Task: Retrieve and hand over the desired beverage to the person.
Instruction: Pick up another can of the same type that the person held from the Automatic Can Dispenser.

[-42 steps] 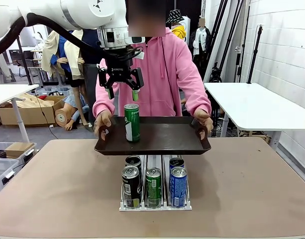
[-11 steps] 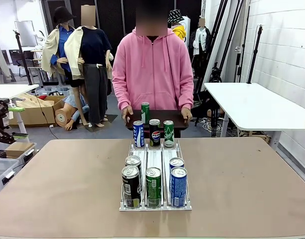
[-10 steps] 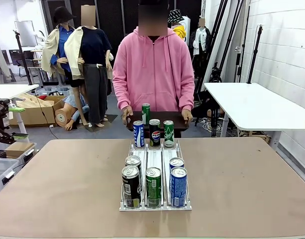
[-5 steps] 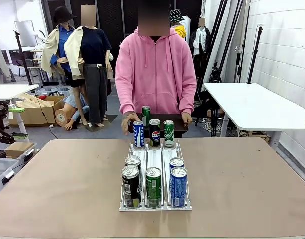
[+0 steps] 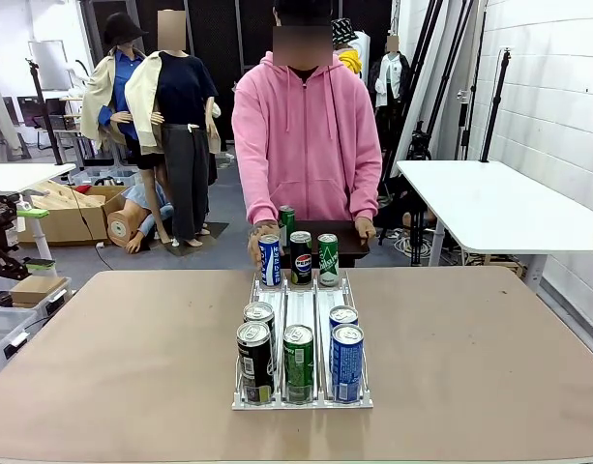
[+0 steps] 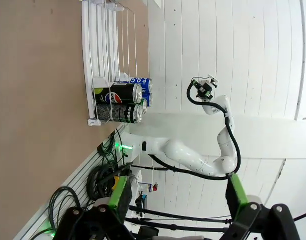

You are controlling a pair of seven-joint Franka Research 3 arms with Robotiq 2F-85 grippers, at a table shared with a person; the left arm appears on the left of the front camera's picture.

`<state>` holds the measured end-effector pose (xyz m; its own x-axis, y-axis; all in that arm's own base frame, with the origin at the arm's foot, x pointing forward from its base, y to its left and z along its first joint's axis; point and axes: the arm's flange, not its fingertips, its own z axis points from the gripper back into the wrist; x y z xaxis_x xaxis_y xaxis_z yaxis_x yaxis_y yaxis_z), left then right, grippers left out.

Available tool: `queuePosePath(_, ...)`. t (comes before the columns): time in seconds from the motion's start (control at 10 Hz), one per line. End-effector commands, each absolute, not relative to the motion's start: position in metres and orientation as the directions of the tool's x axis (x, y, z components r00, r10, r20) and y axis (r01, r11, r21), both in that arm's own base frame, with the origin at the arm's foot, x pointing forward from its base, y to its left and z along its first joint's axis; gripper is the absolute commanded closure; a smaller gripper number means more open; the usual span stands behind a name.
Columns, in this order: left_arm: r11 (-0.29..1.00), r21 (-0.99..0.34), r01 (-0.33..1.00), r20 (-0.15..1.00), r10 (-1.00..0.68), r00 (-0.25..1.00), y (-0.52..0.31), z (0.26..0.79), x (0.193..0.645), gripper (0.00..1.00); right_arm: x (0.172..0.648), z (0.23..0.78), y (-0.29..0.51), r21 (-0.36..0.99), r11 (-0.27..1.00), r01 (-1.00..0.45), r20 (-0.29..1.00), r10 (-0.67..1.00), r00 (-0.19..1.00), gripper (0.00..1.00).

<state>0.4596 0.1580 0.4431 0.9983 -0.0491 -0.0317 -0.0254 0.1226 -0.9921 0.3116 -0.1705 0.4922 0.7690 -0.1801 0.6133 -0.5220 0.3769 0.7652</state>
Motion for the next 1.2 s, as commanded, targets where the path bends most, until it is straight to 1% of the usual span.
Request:
queuePosePath(0.0, 0.122, -0.992, -0.030, -0.035, -0.035, 0.999, 0.1584, 0.4433, 0.4596, 0.00, 0.3115, 0.4923, -0.1704, 0.758, 0.371, -0.536, 0.624, -0.177, 0.761, 0.00)
queuePosePath(1.1, 0.122, -0.992, -0.030, -0.035, -0.035, 0.999, 0.1584, 0.4433, 0.4596, 0.00, 0.3115, 0.4923, -0.1704, 0.758, 0.371, -0.536, 0.624, -0.177, 0.761, 0.00)
